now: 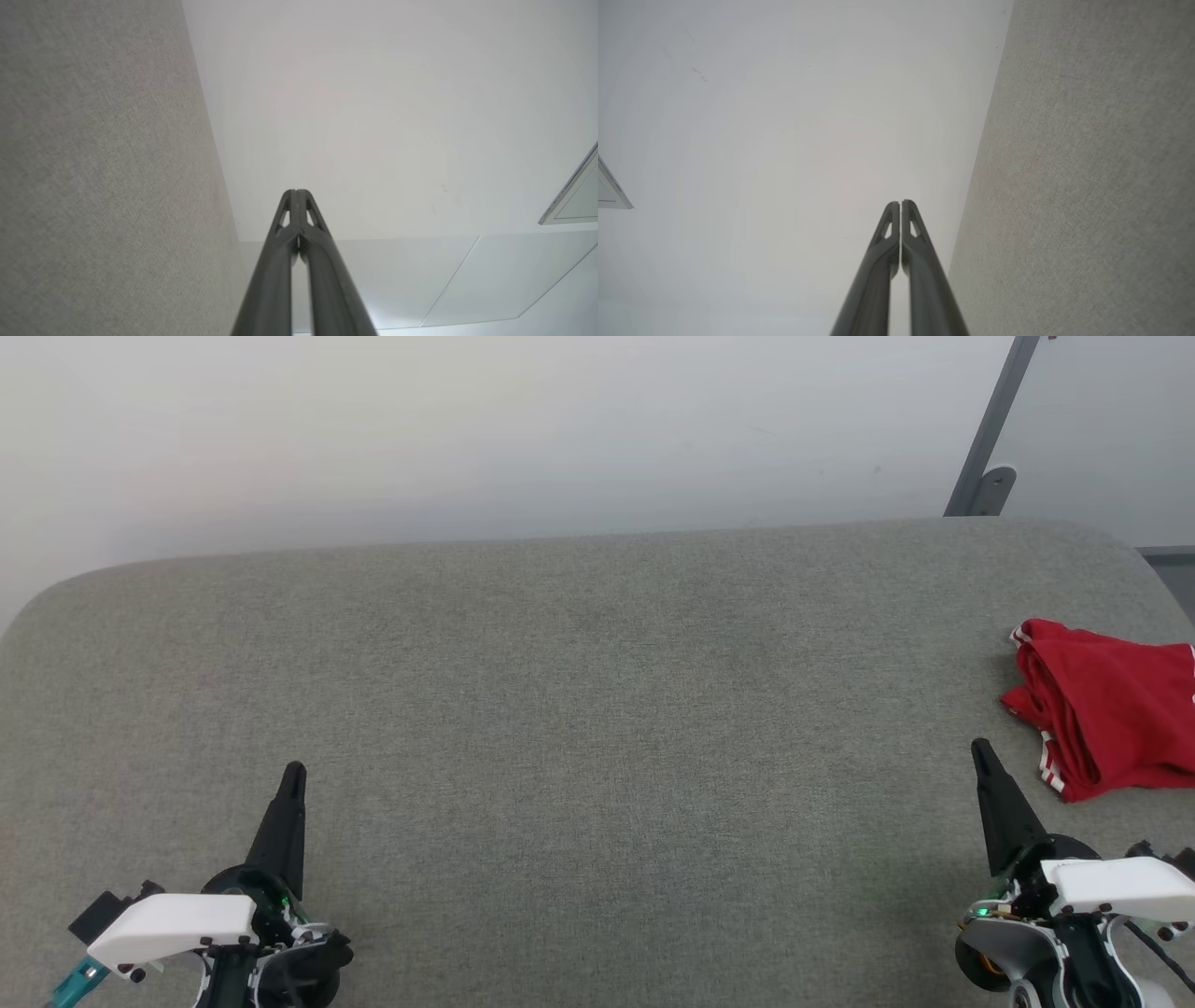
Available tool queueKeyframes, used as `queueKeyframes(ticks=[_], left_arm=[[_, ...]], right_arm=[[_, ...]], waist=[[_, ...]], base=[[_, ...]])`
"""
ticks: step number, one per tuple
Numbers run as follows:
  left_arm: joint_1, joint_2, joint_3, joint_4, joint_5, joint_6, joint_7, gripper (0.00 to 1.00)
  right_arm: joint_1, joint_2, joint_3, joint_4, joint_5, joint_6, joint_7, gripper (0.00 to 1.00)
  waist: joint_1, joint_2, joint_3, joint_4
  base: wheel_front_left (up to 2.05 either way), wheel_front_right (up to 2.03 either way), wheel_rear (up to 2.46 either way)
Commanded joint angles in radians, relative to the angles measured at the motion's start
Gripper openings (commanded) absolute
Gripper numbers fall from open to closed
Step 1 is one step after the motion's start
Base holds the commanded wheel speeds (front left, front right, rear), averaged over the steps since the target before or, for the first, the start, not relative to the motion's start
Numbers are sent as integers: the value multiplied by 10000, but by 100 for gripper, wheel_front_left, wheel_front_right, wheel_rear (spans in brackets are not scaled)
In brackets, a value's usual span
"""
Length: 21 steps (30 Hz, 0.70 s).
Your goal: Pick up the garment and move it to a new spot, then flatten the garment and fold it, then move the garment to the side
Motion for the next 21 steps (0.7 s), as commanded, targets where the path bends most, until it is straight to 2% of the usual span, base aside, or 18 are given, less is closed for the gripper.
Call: queueKeyframes(ticks=[1,21], left_arm=[[-124,-22,30,-1,17,21,41,0],[-126,-30,43,-1,37,21,52,0]], right_arm=[[-42,14,-2,26,39,-3,15,0],[-42,14,-2,26,40,-3,14,0]], waist=[[0,-1,0,0],[0,-1,0,0]], base=[[0,0,0],[0,0,0]])
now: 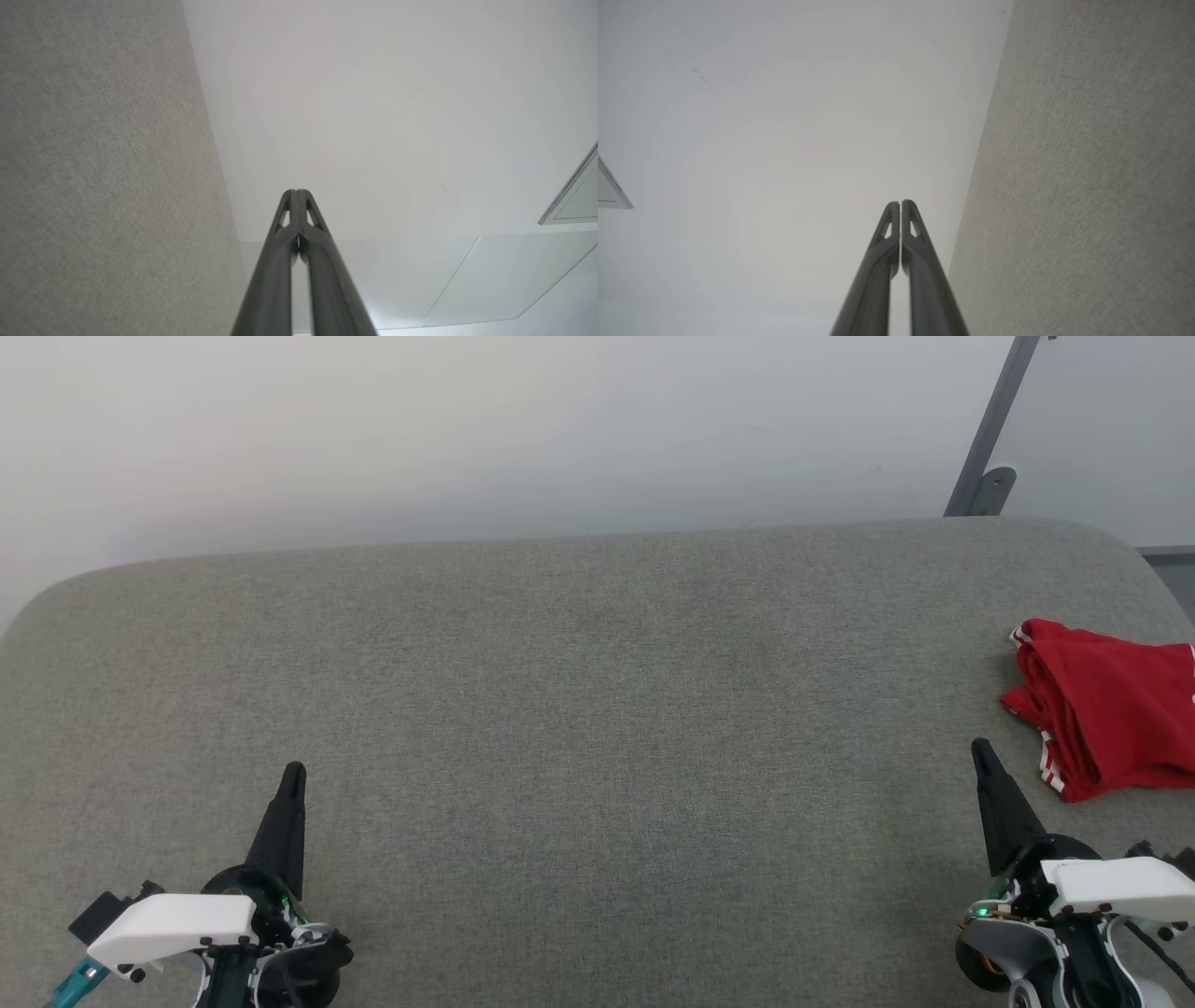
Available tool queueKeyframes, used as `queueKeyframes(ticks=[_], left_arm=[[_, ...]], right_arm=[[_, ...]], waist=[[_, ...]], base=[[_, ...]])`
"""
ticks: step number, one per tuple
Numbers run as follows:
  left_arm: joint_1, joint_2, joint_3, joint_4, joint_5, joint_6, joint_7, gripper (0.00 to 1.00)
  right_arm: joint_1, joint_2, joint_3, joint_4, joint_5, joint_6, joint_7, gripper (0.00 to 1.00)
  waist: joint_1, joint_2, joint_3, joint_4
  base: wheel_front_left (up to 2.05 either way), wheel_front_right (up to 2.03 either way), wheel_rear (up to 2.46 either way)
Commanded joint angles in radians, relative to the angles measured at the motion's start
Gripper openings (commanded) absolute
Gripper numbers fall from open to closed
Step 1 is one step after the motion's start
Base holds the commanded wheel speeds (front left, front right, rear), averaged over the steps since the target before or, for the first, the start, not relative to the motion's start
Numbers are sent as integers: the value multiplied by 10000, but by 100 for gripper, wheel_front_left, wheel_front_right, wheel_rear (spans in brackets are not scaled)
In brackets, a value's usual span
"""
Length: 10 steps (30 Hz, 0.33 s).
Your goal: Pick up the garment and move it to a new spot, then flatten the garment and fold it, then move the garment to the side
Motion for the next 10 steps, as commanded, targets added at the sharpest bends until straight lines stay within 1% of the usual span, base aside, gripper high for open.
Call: queueKeyframes(ticks=[1,10], left_arm=[[-126,-19,28,-1,34,21,43,0],[-127,-21,31,-1,40,21,32,0]], right_arm=[[-42,14,-1,26,40,-3,14,0],[-42,14,-2,26,40,-3,14,0]], waist=[[0,0,0,0],[0,0,0,0]], base=[[0,0,0],[0,0,0]])
